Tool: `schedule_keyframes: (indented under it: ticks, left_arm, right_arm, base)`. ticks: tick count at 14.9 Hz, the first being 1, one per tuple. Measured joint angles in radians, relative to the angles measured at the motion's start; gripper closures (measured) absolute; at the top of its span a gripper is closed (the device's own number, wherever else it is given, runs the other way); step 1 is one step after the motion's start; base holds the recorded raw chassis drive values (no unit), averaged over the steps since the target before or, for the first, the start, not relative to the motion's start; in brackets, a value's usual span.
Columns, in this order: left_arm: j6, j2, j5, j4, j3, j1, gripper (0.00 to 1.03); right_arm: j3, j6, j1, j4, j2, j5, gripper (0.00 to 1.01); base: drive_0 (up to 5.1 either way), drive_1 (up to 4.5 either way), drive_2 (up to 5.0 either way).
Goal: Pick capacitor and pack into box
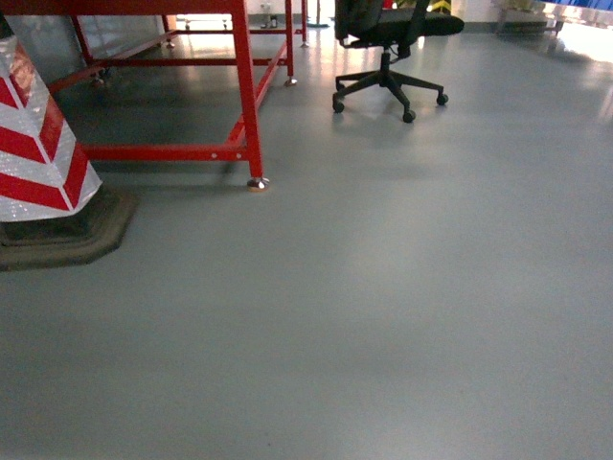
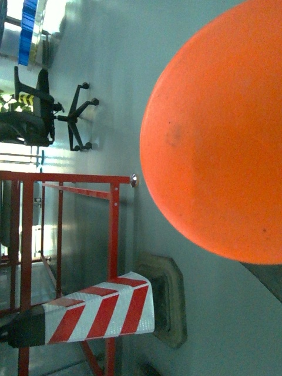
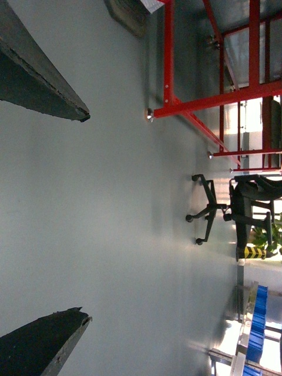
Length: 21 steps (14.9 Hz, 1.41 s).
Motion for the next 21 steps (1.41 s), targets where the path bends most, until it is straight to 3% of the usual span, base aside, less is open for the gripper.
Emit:
schedule_keyframes:
  ticks: [21]
  left_arm:
    - [0.0, 0.0, 0.001, 0.002, 0.0, 0.0, 0.6]
  right_arm:
    - [0.0, 0.0, 0.0, -0.002, 0.0, 0.0, 0.03]
  base:
    - [-5.0, 2.45, 2.4]
